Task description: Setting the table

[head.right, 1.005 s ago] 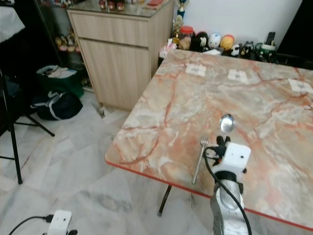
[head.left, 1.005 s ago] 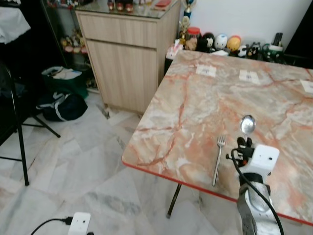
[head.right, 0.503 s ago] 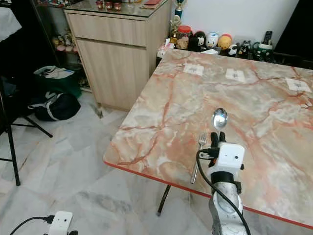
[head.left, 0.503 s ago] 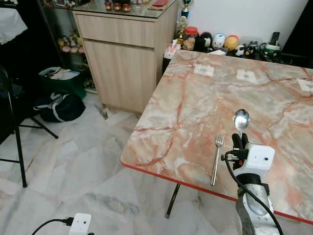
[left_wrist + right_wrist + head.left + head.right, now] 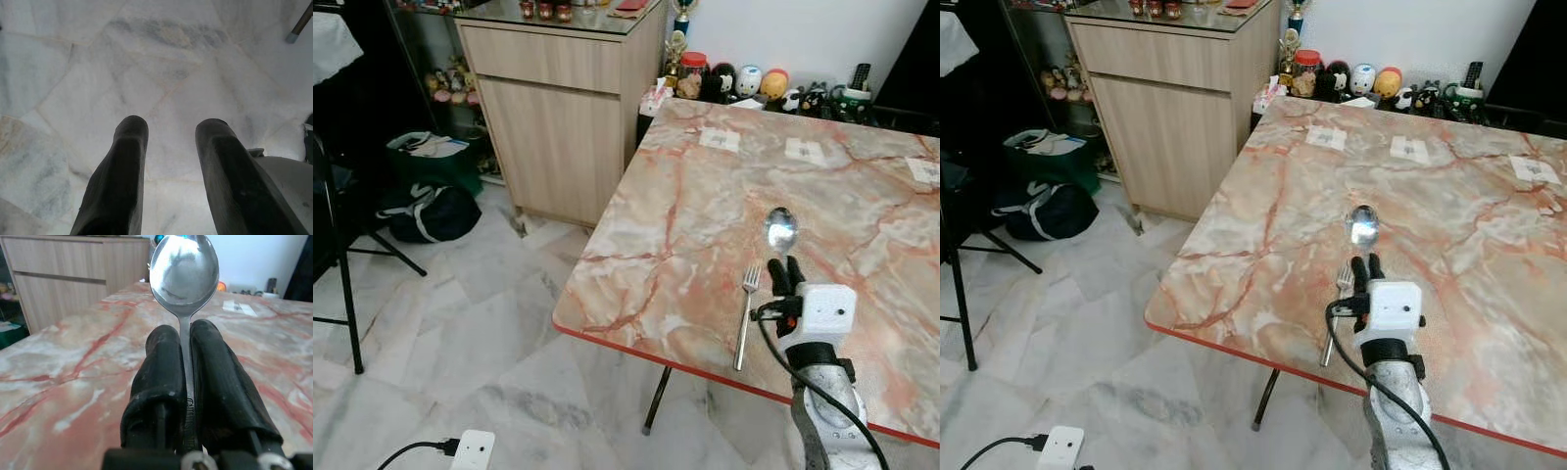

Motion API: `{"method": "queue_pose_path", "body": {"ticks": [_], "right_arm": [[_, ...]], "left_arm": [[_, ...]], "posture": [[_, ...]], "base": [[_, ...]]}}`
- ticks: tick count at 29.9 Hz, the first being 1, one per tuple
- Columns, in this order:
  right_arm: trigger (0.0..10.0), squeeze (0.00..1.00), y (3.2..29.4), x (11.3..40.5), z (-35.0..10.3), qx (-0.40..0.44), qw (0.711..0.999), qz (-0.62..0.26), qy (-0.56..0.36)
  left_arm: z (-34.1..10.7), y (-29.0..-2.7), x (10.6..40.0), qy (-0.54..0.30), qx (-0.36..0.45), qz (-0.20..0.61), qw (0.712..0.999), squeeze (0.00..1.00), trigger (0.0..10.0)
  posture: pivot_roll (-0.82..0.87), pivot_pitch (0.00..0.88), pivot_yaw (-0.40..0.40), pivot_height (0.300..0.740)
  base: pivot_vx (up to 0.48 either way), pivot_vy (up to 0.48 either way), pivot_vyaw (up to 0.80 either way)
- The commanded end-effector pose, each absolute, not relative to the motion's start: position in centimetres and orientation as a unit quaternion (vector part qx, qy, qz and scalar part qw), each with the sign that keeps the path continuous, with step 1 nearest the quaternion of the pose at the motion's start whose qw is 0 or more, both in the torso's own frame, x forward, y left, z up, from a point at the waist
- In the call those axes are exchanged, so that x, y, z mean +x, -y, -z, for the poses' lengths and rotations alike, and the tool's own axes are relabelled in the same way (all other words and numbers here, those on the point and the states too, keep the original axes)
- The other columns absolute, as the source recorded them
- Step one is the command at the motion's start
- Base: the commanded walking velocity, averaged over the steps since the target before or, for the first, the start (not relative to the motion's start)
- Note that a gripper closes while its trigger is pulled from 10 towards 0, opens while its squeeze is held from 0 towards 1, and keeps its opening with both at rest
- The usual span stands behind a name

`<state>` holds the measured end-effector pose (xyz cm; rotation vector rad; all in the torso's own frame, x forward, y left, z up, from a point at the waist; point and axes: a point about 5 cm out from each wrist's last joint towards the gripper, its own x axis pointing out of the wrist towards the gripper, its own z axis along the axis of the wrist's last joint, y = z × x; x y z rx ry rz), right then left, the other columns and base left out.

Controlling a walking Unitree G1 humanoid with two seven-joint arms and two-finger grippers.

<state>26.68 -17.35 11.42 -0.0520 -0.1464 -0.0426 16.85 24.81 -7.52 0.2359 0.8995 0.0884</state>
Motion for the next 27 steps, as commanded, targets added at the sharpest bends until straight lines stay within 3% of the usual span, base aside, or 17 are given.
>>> {"method": "queue_pose_path", "body": {"ticks": [1,3,16,27], "right_arm": [[10.0,0.00,17.4,26.8,-12.3,-0.032,0.995,0.023,0.089],[10.0,0.00,17.2,26.8,-12.3,-0.031,0.995,0.020,0.089],[10.0,0.00,16.9,26.8,-12.3,-0.029,0.996,0.017,0.084],[10.0,0.00,16.3,27.1,-13.4,-0.022,0.992,0.009,0.121]], "left_arm": [[7.8,-24.7,16.5,-0.445,0.114,-0.040,0.887,0.00,10.0],[7.8,-24.7,16.6,-0.444,0.113,-0.042,0.888,0.00,10.0],[7.6,-24.7,16.9,-0.437,0.108,-0.048,0.892,0.00,10.0],[7.2,-24.7,17.6,-0.426,0.111,-0.047,0.897,0.00,10.0]], "posture": [[0.11,0.000,-0.044,0.740],[0.11,0.000,-0.046,0.740],[0.11,0.000,-0.052,0.740],[0.12,0.002,-0.042,0.740]], "base": [[0.000,-0.442,0.00],[0.000,-0.442,0.00],[0.000,-0.440,-0.78],[0.000,-0.434,0.00]]}}
